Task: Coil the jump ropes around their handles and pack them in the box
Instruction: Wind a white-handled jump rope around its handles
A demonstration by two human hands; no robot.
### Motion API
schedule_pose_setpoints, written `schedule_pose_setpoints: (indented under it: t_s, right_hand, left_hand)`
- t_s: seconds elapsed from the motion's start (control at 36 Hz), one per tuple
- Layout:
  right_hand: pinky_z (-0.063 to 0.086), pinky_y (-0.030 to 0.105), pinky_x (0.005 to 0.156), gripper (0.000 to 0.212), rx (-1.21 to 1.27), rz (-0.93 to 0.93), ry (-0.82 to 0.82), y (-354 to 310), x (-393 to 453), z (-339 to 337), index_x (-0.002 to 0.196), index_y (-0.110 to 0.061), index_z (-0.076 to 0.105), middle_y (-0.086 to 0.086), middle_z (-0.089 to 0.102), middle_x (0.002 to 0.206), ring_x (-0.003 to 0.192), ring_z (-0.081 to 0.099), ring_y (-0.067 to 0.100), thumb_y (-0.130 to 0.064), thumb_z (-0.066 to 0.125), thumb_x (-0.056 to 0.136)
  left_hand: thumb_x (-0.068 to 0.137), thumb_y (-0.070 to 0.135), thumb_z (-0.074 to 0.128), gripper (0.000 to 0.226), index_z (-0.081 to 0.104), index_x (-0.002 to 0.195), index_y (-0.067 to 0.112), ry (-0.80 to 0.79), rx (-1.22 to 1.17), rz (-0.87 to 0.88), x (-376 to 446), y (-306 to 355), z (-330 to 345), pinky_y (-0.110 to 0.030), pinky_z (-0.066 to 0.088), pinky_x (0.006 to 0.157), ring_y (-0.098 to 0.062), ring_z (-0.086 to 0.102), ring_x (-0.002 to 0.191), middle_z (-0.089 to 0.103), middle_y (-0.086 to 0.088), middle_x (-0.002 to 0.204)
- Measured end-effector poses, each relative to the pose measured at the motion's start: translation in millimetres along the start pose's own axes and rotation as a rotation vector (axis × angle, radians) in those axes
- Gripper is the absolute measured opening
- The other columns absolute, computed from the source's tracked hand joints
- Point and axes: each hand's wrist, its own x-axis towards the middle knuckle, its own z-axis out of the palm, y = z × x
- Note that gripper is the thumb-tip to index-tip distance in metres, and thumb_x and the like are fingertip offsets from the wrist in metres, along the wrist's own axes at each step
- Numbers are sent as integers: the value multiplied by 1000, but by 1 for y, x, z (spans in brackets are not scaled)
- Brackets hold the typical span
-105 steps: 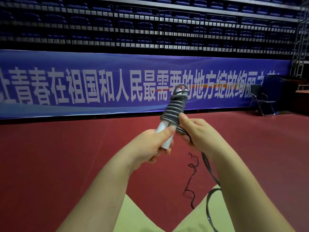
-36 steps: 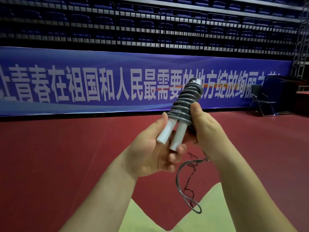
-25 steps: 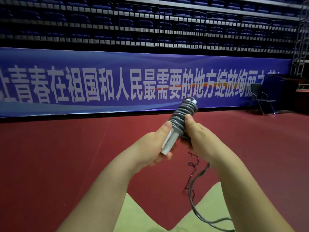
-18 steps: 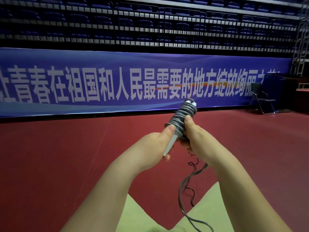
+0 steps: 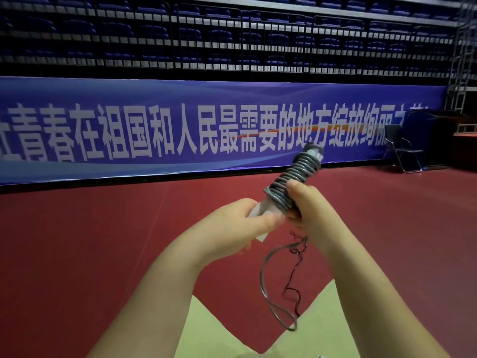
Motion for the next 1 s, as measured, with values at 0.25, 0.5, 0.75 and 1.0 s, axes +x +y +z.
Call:
schedule_pose_setpoints:
  t_s: [0.25,0.5,0.75,1.0]
  right_hand:
    - [45,24,57,74,403,-180,-329,1,-3,-16,84,-13,67,-7,65,65,57,59,8,-70,79,39]
    - [35,8,44,60,306,-268,-311,-15,-11,-11,84,-13,56,-12,50,47,38,46,-2,-66,71,59]
    - [23,16,42,49,94,-270,-327,-11,-6,-16,70,-24,59,-3,39,56,43,27,3,-73,62,71]
    - [26,14,41,28,-79,-184,-287,-11,-8,-19,76,-20,58,-7,42,59,44,29,3,-43,50,89]
  left_hand:
    - [79,51,67,52,65,110,9,-579,-718,179,5,3,13,-34,55,75,-26,68,86,71,-8,93]
    - [88,64,40,68,53,109,1,-1038,-1475,147,4,-4,37,-21,41,47,-9,36,48,61,-5,71]
    - [86,64,43,56,66,90,13,-826,-1245,84,6,-13,8,-15,28,40,-5,26,44,56,8,59]
    - [81,64,36,55,62,79,16,-240,-754,45,-6,-8,-7,-23,16,45,-16,19,54,49,-2,61]
